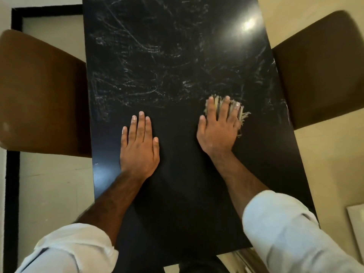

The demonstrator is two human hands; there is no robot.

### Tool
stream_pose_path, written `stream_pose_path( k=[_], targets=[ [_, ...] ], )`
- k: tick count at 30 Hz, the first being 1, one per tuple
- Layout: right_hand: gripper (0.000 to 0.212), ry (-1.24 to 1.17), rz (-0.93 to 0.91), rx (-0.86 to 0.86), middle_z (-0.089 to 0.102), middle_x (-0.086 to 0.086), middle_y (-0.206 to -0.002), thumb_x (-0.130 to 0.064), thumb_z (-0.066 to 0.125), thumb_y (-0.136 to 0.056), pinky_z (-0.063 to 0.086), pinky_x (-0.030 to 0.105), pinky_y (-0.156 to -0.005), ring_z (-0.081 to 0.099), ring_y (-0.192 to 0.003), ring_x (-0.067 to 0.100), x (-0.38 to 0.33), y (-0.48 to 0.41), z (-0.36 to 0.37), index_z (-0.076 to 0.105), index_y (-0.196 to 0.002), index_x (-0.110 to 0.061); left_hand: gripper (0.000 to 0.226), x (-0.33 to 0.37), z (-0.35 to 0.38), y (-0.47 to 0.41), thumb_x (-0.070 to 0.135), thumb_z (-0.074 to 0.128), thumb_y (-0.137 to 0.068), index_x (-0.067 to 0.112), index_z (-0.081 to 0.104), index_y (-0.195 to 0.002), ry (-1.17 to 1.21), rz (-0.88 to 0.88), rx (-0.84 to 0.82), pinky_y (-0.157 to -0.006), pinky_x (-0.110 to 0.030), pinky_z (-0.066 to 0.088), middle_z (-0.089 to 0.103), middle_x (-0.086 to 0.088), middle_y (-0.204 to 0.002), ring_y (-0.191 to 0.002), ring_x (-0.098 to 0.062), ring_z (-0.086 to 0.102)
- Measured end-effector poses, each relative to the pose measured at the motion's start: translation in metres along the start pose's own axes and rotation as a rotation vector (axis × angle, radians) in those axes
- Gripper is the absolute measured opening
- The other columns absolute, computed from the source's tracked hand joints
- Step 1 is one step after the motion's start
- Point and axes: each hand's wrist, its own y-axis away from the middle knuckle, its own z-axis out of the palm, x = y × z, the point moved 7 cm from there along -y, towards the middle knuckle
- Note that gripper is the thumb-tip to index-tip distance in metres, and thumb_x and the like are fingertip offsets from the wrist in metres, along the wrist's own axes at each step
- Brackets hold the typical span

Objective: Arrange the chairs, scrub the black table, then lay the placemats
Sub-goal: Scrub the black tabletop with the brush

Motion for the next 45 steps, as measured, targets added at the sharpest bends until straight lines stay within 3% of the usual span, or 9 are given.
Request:
stream_pose_path(
  k=[5, 9, 15, 19, 24, 28, 32, 38, 45],
  targets=[
    [0.074, -0.017, -0.205, 0.001, 0.008, 0.015, -0.185, -0.058, 0.035, -0.109, 0.023, 0.065, -0.131, 0.005, -0.168, 0.048, -0.058, -0.002, 0.008, 0.017, -0.177, -0.032, 0.072, 0.001, 0.001, -0.001, 0.046, 0.017, -0.115, 0.015, -0.004, -0.176, -0.01, -0.012, -0.046, -0.138, -0.056, 0.005, -0.014, -0.006, -0.185, -0.171, -0.025, -0.01],
    [0.075, -0.041, -0.356, -0.096, -0.004, 0.006, -0.186, -0.06, 0.036, -0.111, 0.019, 0.063, -0.135, -0.002, -0.17, 0.042, -0.035, 0.051, 0.007, 0.007, -0.177, -0.04, 0.074, 0.027, -0.004, -0.004, 0.049, 0.018, -0.115, 0.014, -0.007, -0.176, -0.006, 0.026, -0.087, -0.138, -0.056, -0.004, -0.021, -0.007, -0.183, -0.17, -0.026, -0.019],
    [0.081, -0.015, -0.059, -0.125, -0.01, 0.007, -0.185, -0.062, 0.035, -0.111, 0.019, 0.067, -0.133, -0.006, -0.17, 0.043, 0.073, 0.022, -0.005, -0.005, -0.176, -0.037, 0.077, 0.073, 0.003, -0.011, 0.053, 0.009, -0.111, 0.013, -0.003, -0.175, 0.004, 0.052, -0.067, -0.138, -0.056, 0.003, -0.017, -0.007, -0.184, -0.171, -0.024, -0.012],
    [0.083, -0.044, 0.061, -0.053, -0.003, 0.012, -0.185, -0.061, 0.034, -0.111, 0.025, 0.068, -0.131, -0.001, -0.169, 0.046, 0.065, -0.042, -0.01, -0.001, -0.177, -0.027, 0.075, 0.071, 0.008, -0.013, 0.052, 0.013, -0.112, 0.013, 0.001, -0.175, -0.02, 0.052, -0.029, -0.138, -0.057, 0.007, -0.01, -0.007, -0.185, -0.171, -0.025, -0.007],
    [0.083, -0.058, -0.172, -0.066, -0.006, 0.009, -0.186, -0.063, 0.035, -0.11, 0.012, 0.062, -0.136, -0.008, -0.17, 0.042, -0.001, -0.035, -0.003, 0.0, -0.177, -0.03, 0.075, 0.071, 0.01, -0.012, 0.05, 0.015, -0.112, 0.012, 0.002, -0.176, -0.041, 0.056, -0.022, -0.138, -0.057, 0.01, -0.009, -0.008, -0.185, -0.172, -0.025, -0.005],
    [0.082, -0.054, -0.335, -0.134, -0.012, 0.001, -0.186, -0.065, 0.035, -0.109, 0.01, 0.06, -0.137, -0.012, -0.17, 0.036, 0.023, 0.017, -0.006, -0.005, -0.176, -0.038, 0.075, 0.071, 0.009, -0.012, 0.051, 0.015, -0.112, 0.012, 0.006, -0.176, -0.036, 0.061, -0.017, -0.138, -0.058, 0.013, -0.008, -0.007, -0.185, -0.172, -0.025, -0.004],
    [0.086, -0.004, -0.18, -0.094, -0.013, 0.004, -0.185, -0.068, 0.036, -0.108, 0.008, 0.061, -0.135, -0.012, -0.17, 0.038, 0.103, 0.018, -0.008, -0.007, -0.176, -0.038, 0.075, 0.07, 0.011, -0.011, 0.05, 0.014, -0.112, 0.011, 0.008, -0.176, -0.042, 0.051, -0.013, -0.138, -0.058, 0.013, -0.006, -0.007, -0.186, -0.172, -0.025, -0.002],
    [0.085, -0.058, 0.083, -0.03, -0.002, 0.011, -0.185, -0.069, 0.033, -0.109, 0.026, 0.069, -0.13, 0.001, -0.169, 0.046, 0.145, -0.058, -0.017, 0.002, -0.177, -0.03, 0.074, 0.071, 0.015, -0.013, 0.05, 0.014, -0.113, 0.012, 0.007, -0.176, -0.027, 0.038, -0.004, -0.138, -0.057, 0.011, -0.004, -0.007, -0.186, -0.172, -0.026, 0.0],
    [0.097, -0.063, -0.317, -0.109, -0.01, 0.008, -0.185, -0.075, 0.04, -0.102, 0.008, 0.061, -0.134, -0.009, -0.169, 0.043, 0.028, -0.021, -0.002, -0.008, -0.176, -0.033, 0.074, 0.071, 0.015, -0.011, 0.053, 0.007, -0.111, 0.016, -0.007, -0.175, -0.037, 0.03, -0.081, -0.139, -0.055, 0.003, -0.015, -0.005, -0.184, -0.171, -0.023, -0.013]
  ],
)
